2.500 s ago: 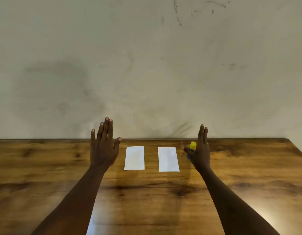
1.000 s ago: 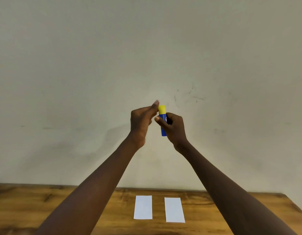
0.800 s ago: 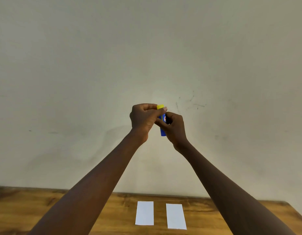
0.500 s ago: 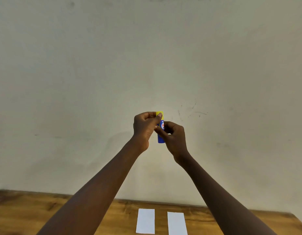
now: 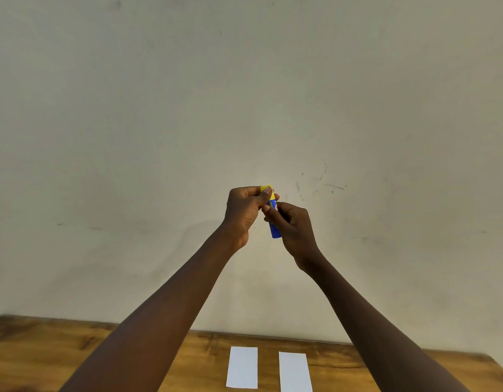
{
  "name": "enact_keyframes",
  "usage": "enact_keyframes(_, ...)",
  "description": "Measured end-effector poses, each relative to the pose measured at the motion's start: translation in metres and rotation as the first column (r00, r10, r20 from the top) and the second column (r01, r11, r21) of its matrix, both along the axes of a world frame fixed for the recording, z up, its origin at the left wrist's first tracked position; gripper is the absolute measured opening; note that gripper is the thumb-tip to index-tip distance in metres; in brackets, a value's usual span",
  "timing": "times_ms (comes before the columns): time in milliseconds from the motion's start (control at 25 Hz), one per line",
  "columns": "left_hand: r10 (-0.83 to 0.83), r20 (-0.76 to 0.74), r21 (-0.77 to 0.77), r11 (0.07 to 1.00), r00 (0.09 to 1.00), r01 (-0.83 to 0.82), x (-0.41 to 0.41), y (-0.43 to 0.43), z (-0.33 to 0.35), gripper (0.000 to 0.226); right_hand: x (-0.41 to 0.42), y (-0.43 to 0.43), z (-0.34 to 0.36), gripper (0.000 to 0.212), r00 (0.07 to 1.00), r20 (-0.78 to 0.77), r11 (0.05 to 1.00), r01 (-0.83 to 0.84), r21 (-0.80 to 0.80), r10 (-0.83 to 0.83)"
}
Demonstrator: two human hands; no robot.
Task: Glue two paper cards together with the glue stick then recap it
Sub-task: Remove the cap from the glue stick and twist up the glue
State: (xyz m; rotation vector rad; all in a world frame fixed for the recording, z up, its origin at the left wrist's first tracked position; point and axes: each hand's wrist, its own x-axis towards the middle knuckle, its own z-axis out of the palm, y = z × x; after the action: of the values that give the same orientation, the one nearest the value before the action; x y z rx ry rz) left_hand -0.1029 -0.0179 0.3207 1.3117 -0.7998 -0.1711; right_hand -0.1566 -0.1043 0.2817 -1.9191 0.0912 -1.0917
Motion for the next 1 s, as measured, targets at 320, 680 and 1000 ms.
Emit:
enact_keyframes(320,-0.208,-0.056,0.041,0.977,0.977,0.210,0.005,0.004,0.000,0.035,-0.008,0.000,0.006,0.029,0.930,0.037,0.867,-0.355,0.351,0.366)
enact_keyframes(680,-0.290,-0.282,-0.184,0.952,0.915,0.245,0.001,0.003,0.004,0.034,-0.012,0.004,0.002,0.033,0.842,0.004,0.742,-0.479,0.469,0.540)
enact_keyframes(1000,-0.242,-0.275,-0.089,0.970,0.930,0.226,0.018,0.017,0.000,0.033,-0.014,0.004,-0.020,0.028,0.878,0.004,0.780,-0.428,0.456,0.479)
